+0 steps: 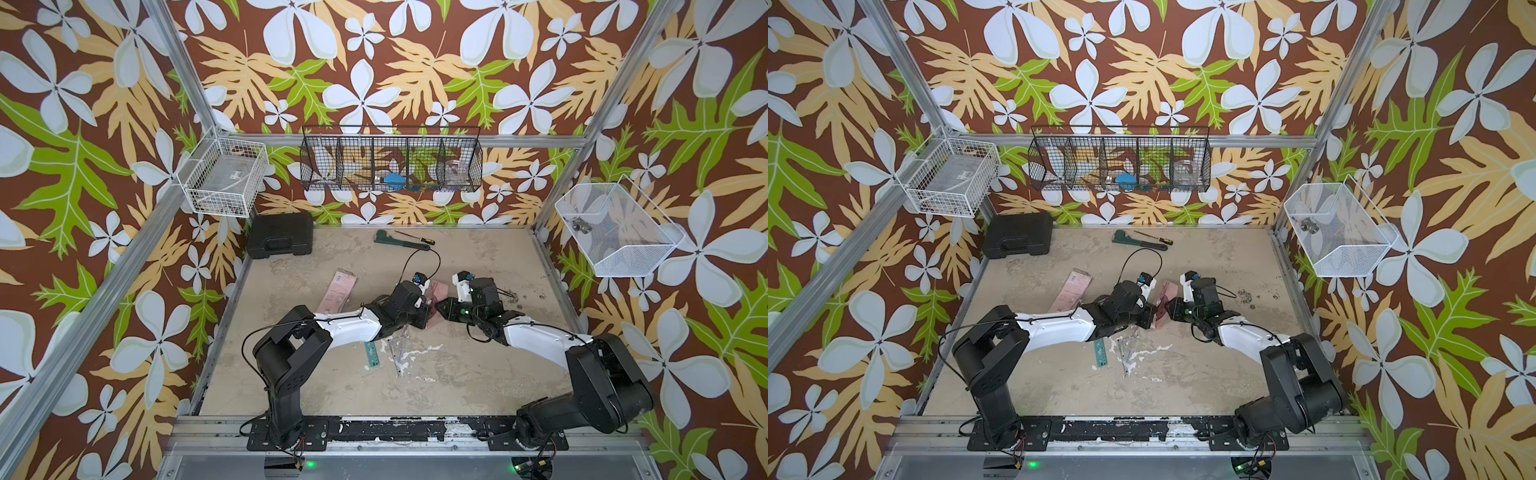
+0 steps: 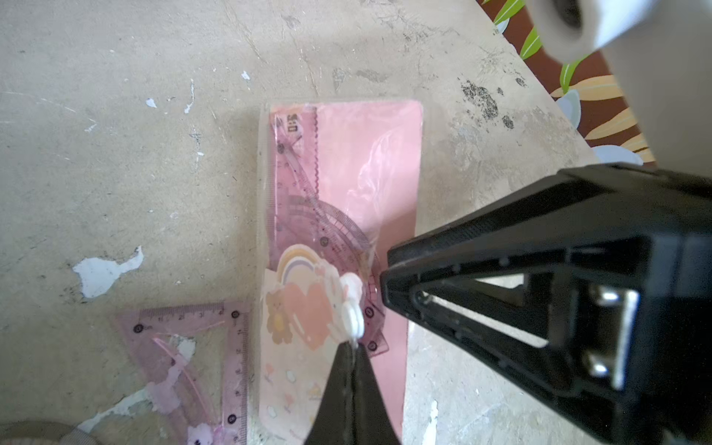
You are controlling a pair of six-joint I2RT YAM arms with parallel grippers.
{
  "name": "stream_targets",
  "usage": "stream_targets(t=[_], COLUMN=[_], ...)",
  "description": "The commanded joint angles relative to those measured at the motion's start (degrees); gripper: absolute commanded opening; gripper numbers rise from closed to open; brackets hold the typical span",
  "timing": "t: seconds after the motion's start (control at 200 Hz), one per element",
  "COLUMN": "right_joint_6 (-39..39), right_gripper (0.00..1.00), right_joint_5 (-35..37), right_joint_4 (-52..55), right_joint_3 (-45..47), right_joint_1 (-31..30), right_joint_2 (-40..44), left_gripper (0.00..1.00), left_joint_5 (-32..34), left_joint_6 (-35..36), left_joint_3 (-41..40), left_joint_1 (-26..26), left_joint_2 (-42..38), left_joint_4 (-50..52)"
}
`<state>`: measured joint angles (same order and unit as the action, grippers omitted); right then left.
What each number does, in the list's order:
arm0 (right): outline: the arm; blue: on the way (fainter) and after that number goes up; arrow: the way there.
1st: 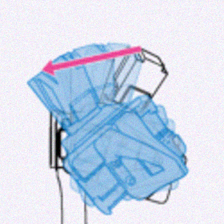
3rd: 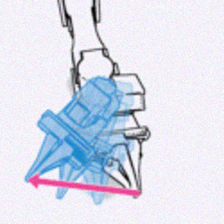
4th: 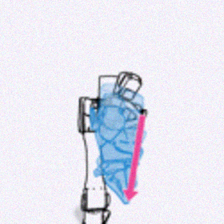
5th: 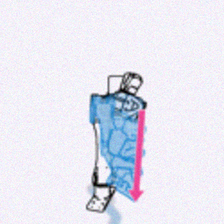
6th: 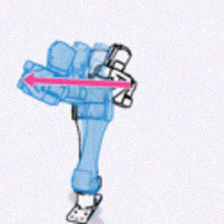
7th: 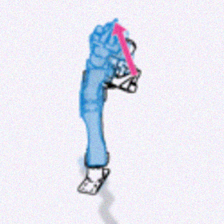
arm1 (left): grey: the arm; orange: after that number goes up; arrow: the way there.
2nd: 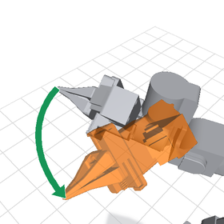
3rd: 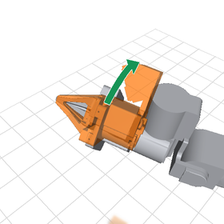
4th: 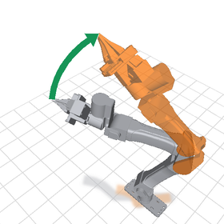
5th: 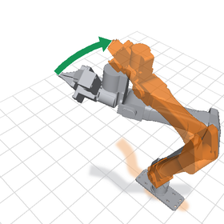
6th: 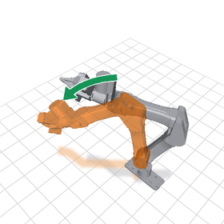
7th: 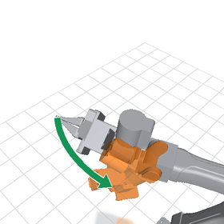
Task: Open the ruler set and take out the ruler
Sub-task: Take out the ruler from the ruler set bag.
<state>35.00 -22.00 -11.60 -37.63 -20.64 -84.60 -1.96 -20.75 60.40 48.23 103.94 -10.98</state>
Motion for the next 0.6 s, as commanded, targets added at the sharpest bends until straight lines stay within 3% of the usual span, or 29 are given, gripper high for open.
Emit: stream_targets(t=[0.0,0.25,0.445,0.596], right_joint_6=[-0.56,-0.25,1.92,2.15], right_gripper=[0.24,0.31,0.18,0.10], right_joint_5=[-0.16,-0.43,-4.99,-4.46], right_joint_4=[-0.75,-1.22,-6.05,-5.72], right_joint_3=[-0.60,-0.24,0.41,-0.01], right_joint_1=[-0.01,0.15,0.15,0.16], right_joint_2=[-0.63,-0.79,-2.67,-2.12], left_gripper=[0.00,0.00,0.00,0.00], left_joint_5=[0.55,0.64,0.33,0.55], left_joint_6=[0.45,0.44,0.37,0.45], left_joint_3=[-0.10,-0.16,-0.25,-0.61], left_joint_1=[0.06,0.11,0.10,0.12], left_joint_2=[-0.69,-0.67,-0.36,-0.49], left_joint_4=[-0.73,-1.00,-1.50,-1.50])
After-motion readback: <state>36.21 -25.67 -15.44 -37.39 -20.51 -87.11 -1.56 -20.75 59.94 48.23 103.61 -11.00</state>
